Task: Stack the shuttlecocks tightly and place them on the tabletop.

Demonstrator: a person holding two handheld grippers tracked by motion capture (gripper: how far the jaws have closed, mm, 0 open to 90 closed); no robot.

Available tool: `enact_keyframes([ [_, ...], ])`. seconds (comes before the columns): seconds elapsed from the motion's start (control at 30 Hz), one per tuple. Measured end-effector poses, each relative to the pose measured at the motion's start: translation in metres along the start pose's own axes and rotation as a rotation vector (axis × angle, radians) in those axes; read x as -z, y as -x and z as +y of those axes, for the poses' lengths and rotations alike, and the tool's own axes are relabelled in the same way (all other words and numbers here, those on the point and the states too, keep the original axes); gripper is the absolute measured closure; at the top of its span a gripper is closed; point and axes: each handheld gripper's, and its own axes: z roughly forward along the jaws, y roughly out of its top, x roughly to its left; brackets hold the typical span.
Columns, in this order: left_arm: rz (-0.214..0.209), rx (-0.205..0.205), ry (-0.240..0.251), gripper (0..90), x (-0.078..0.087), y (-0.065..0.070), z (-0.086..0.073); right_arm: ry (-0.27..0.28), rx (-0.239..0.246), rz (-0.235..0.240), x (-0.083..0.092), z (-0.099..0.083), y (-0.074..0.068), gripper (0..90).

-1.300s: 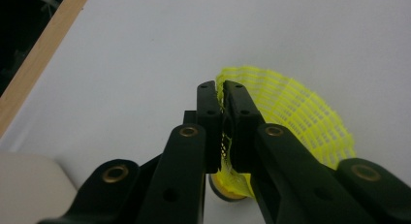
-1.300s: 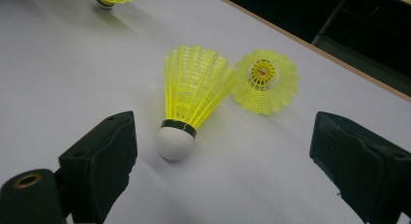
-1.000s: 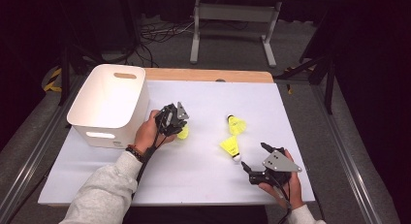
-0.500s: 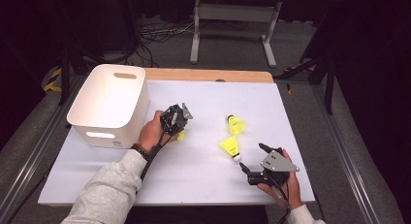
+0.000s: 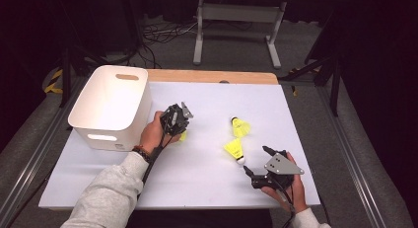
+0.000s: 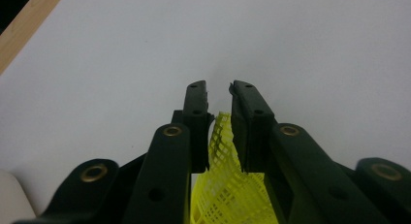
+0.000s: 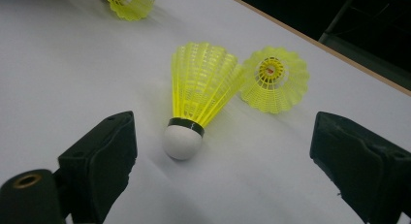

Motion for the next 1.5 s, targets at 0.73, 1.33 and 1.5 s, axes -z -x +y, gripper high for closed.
enact_keyframes([
  [0.73, 0.011, -0.038, 0.244, 42.9, 0.052, 0.007, 0.001, 0.002, 0.001, -0.008, 0.001, 0.001, 0.000, 9.7],
  [1.33, -0.005, -0.132, 0.384, 33.4, 0.084, 0.025, -0.022, 0.011, -0.001, -0.015, 0.003, 0.002, 0.000, 9.7],
  [1.5, -0.031, -0.190, 0.441, 28.0, 0.098, 0.032, -0.040, 0.014, 0.001, -0.016, 0.004, 0.002, 0.000, 9.7],
])
